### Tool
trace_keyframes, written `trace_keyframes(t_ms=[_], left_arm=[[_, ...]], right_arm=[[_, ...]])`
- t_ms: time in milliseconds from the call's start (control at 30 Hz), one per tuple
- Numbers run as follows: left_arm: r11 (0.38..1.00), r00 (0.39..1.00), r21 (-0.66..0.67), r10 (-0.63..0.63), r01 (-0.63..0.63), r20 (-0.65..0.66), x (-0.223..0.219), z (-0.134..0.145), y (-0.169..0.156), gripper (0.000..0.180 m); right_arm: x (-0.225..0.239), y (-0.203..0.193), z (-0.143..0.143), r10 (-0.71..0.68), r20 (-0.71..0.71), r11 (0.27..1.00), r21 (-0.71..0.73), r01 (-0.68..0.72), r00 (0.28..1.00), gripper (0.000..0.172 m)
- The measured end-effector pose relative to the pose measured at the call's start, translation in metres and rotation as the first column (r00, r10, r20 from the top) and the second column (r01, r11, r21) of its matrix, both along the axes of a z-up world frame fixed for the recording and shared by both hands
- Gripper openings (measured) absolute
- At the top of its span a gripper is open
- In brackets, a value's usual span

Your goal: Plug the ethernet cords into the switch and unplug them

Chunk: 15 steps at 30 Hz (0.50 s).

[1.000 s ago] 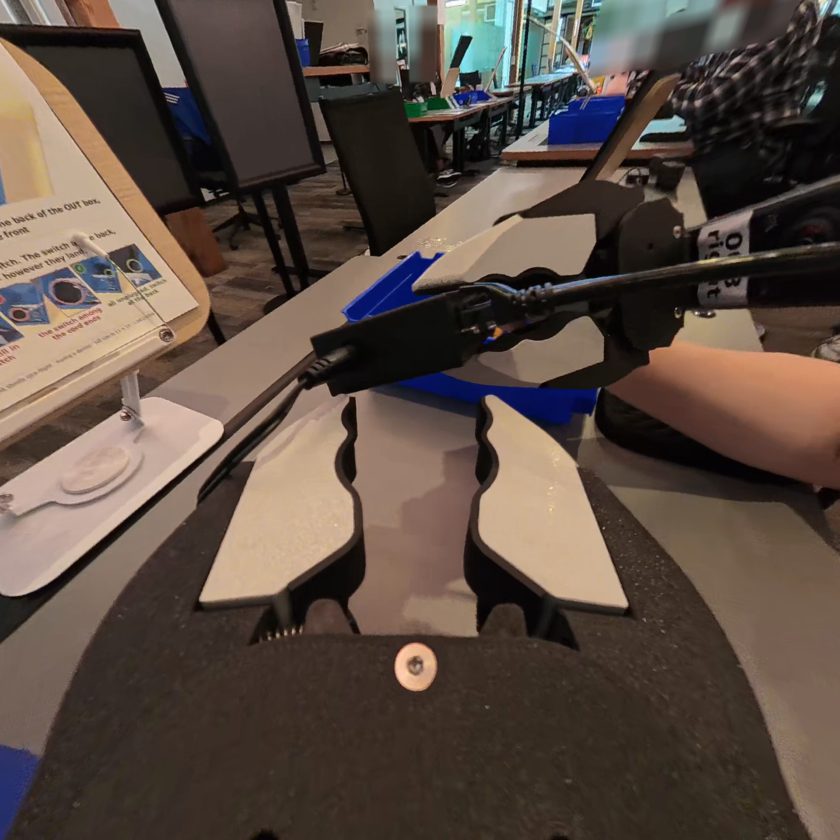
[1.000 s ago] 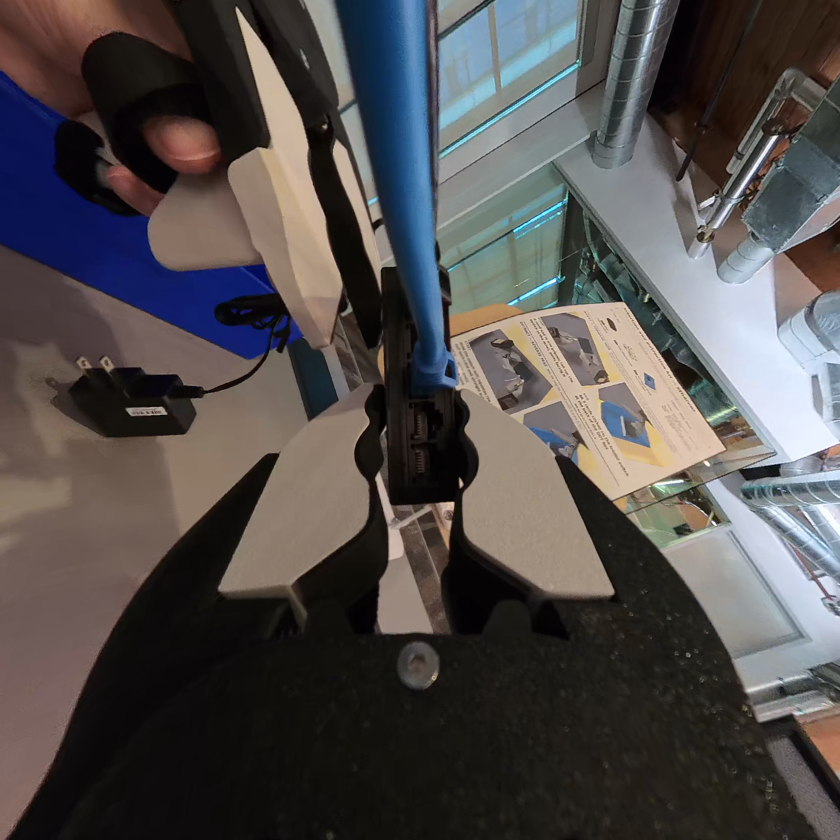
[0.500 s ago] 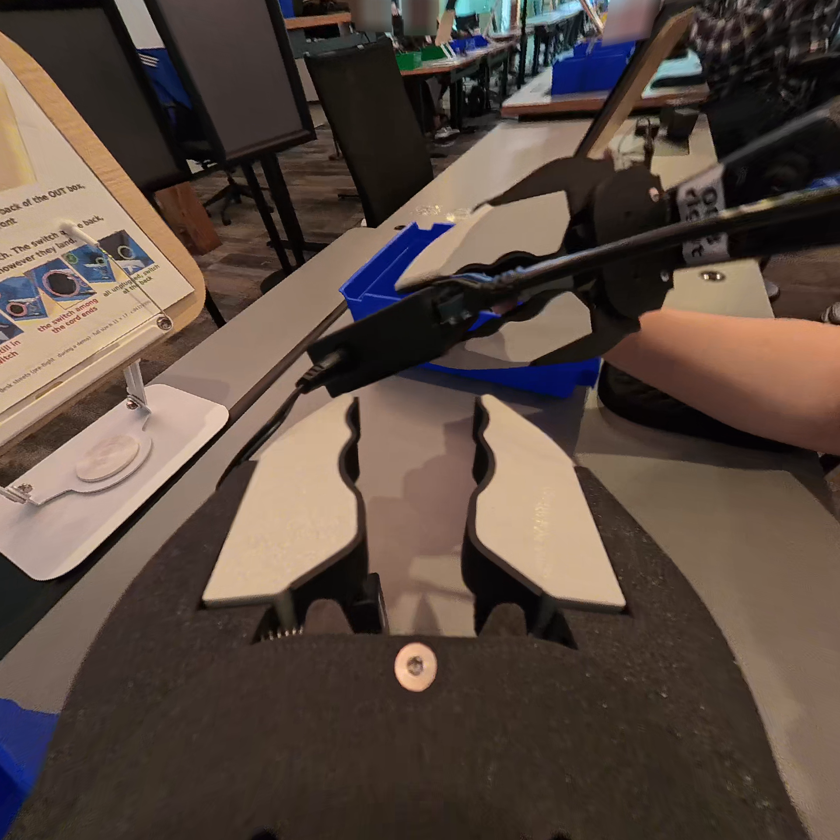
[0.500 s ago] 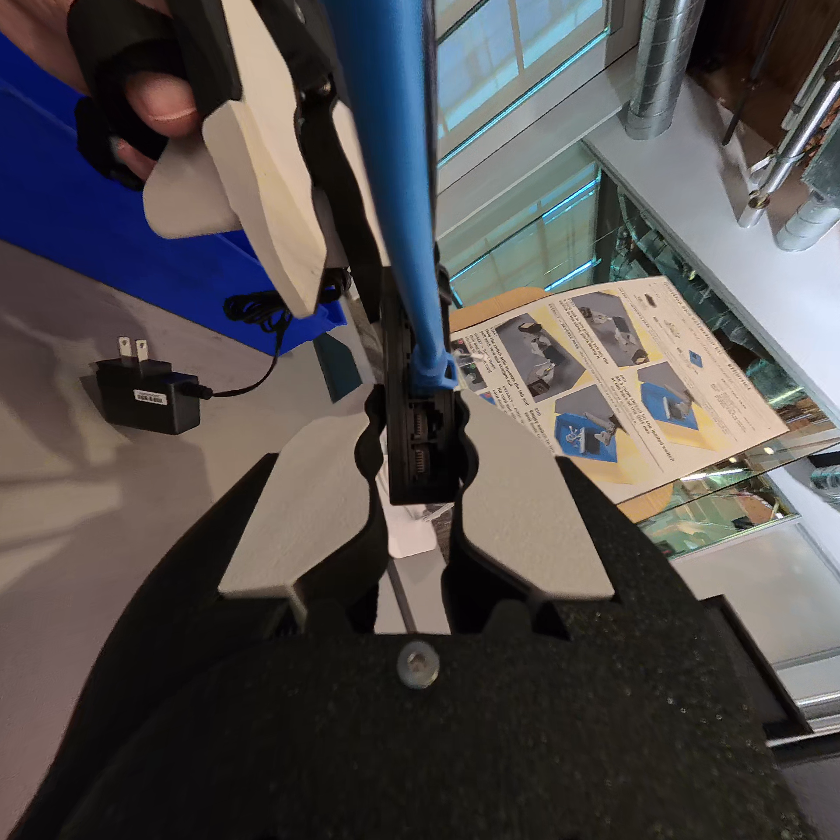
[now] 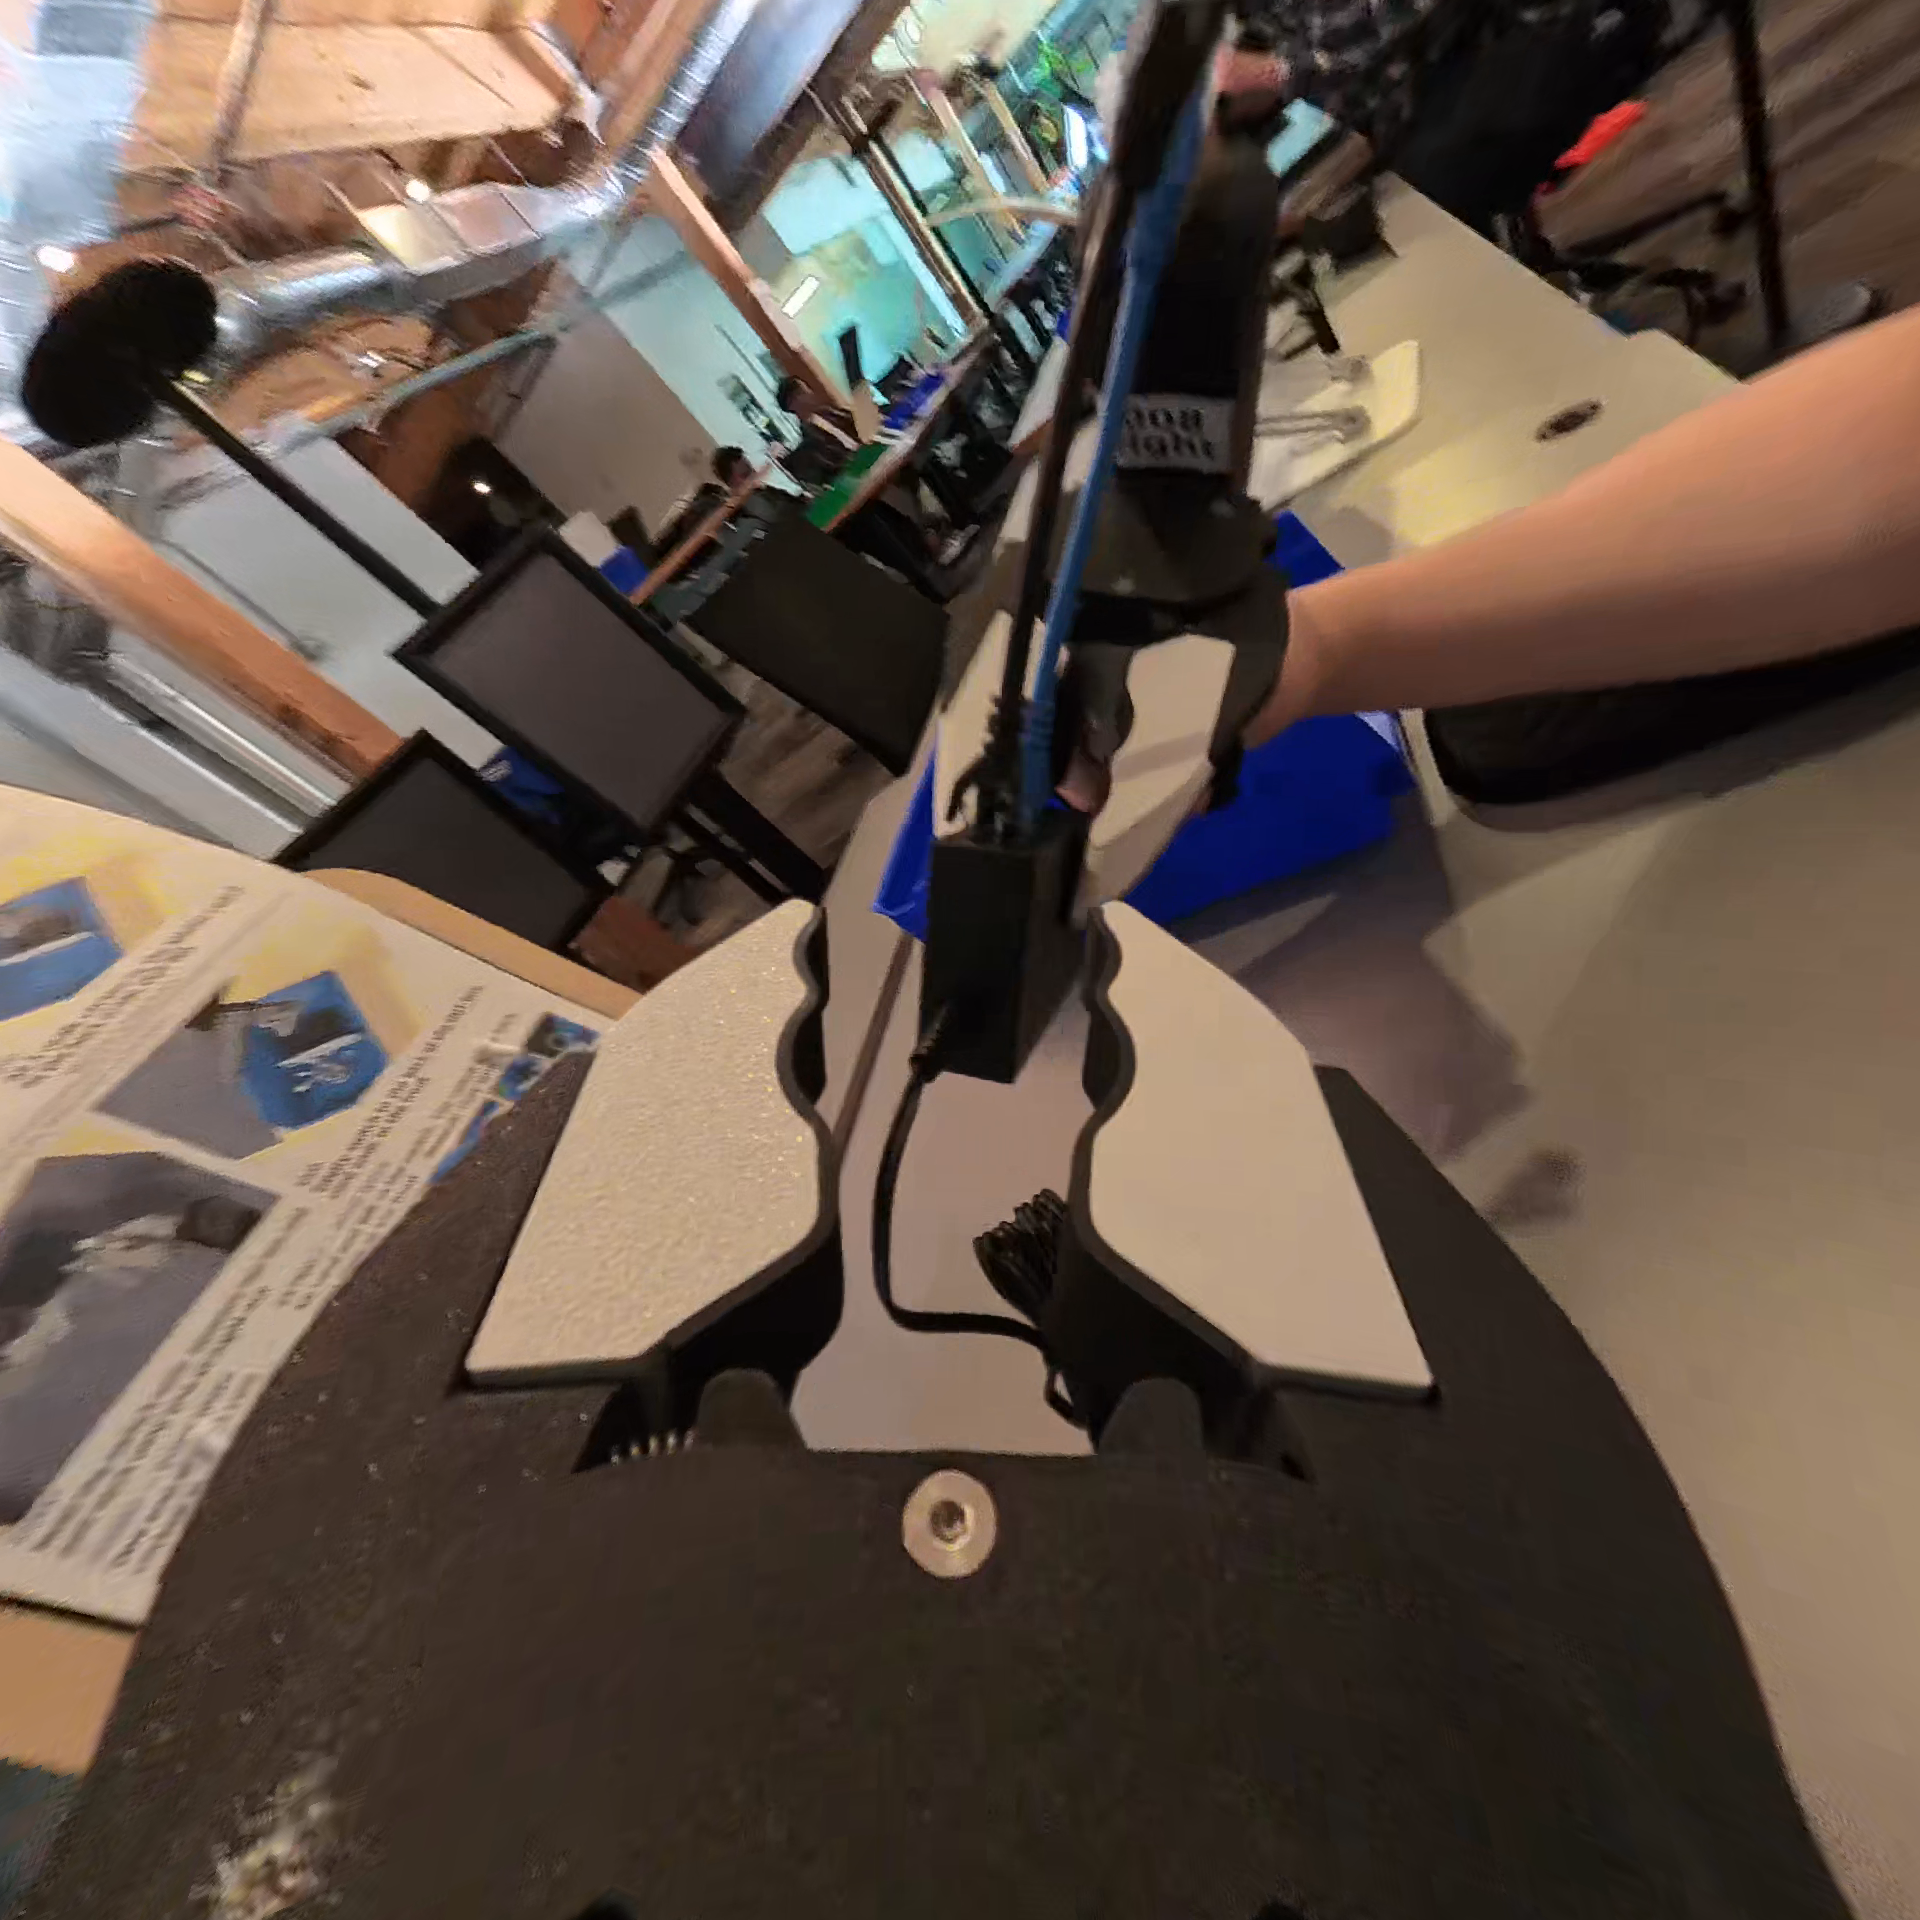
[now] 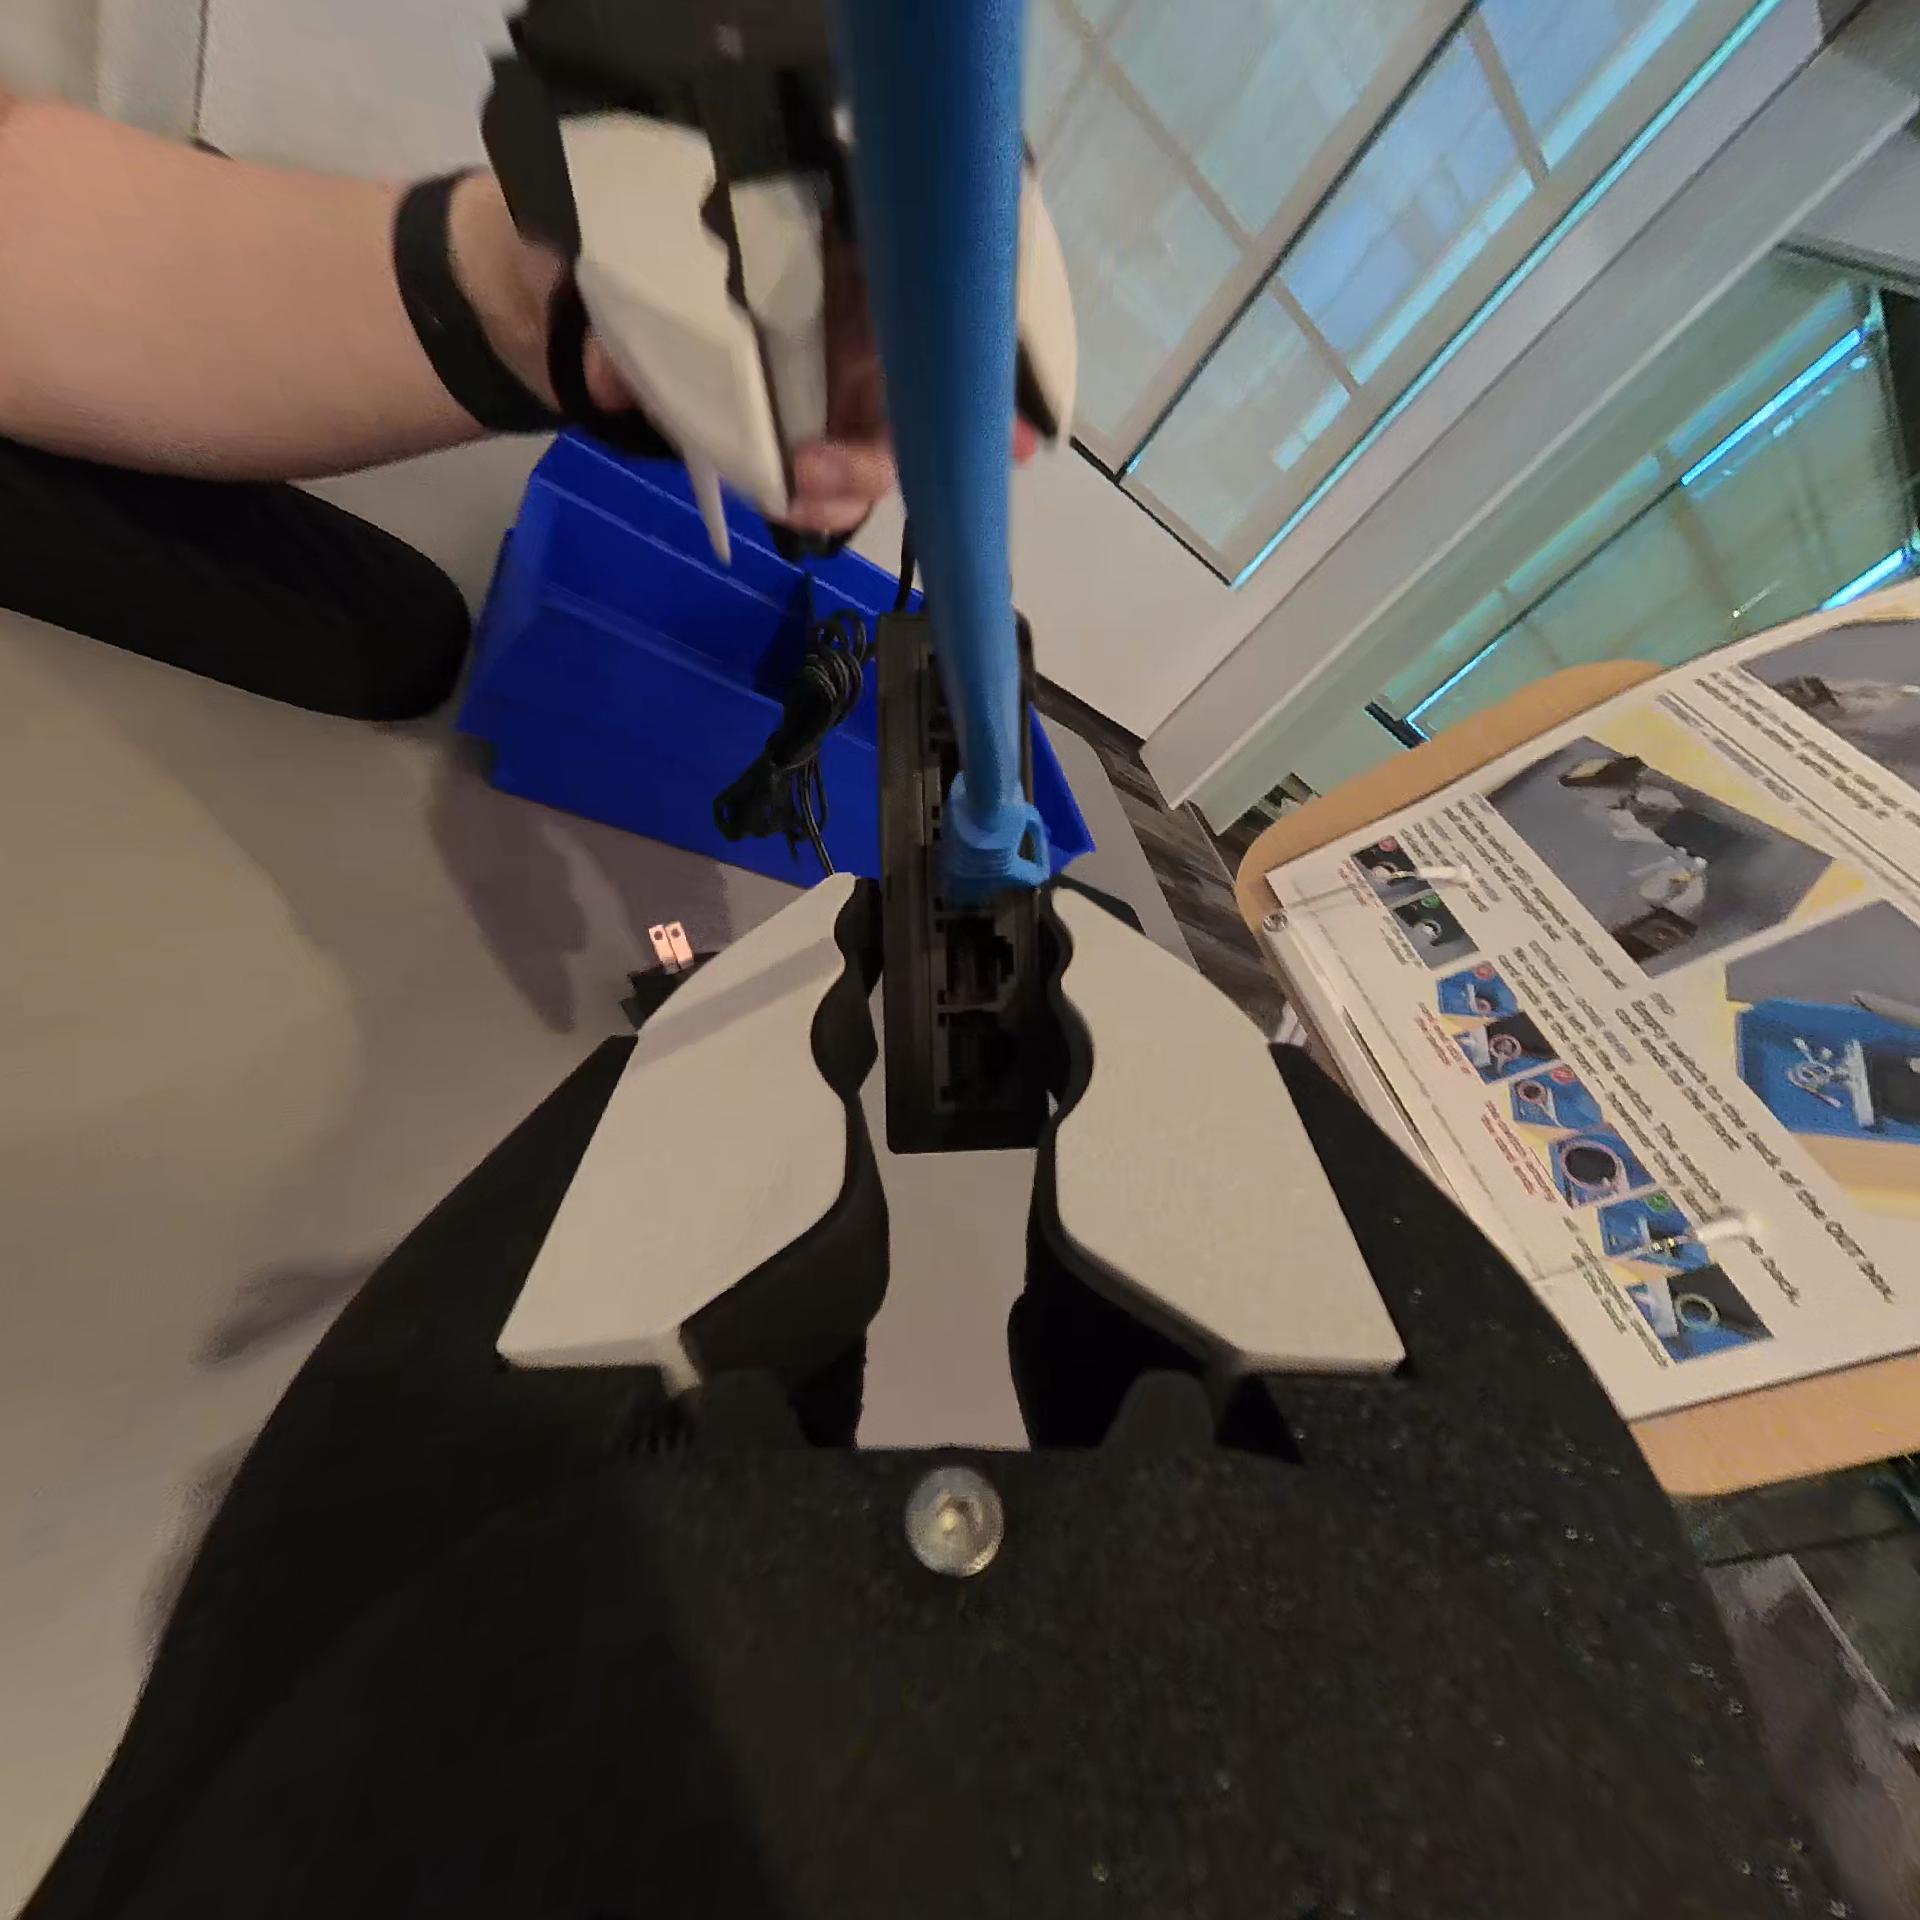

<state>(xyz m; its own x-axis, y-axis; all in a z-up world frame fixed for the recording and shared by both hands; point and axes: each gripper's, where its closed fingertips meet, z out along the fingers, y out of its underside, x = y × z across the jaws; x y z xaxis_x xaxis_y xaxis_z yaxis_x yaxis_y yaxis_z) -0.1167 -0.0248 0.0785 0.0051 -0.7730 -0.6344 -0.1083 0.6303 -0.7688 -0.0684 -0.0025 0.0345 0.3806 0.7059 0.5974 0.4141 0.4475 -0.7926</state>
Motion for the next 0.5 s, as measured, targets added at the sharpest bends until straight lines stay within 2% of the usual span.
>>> trace_keyframes(t_ms=[100, 233, 367, 500], left_arm=[[1.0, 0.998, 0.014, 0.004, -0.003, -0.07, 0.012, -0.022, 0.003, 0.051], [0.998, 0.991, -0.026, -0.066, 0.063, -0.12, 0.013, -0.033, -0.005, 0.044], [0.993, 0.984, -0.047, -0.111, 0.105, -0.136, 0.012, -0.035, -0.014, 0.029], [0.992, 0.982, -0.062, -0.119, 0.111, -0.147, 0.012, -0.037, -0.015, 0.028]], right_arm=[[-0.009, -0.009, -0.001, 0.058, 0.007, 0.998, 0.009, -0.058, 0.998, 0.027], [-0.018, -0.019, -0.001, 0.126, 0.004, 0.992, 0.022, -0.126, 0.992, 0.027], [-0.025, -0.024, -0.004, 0.17, 0.005, 0.985, 0.033, -0.17, 0.985, 0.027], [-0.026, -0.024, -0.004, 0.172, -0.002, 0.985, 0.028, -0.172, 0.985, 0.027]])
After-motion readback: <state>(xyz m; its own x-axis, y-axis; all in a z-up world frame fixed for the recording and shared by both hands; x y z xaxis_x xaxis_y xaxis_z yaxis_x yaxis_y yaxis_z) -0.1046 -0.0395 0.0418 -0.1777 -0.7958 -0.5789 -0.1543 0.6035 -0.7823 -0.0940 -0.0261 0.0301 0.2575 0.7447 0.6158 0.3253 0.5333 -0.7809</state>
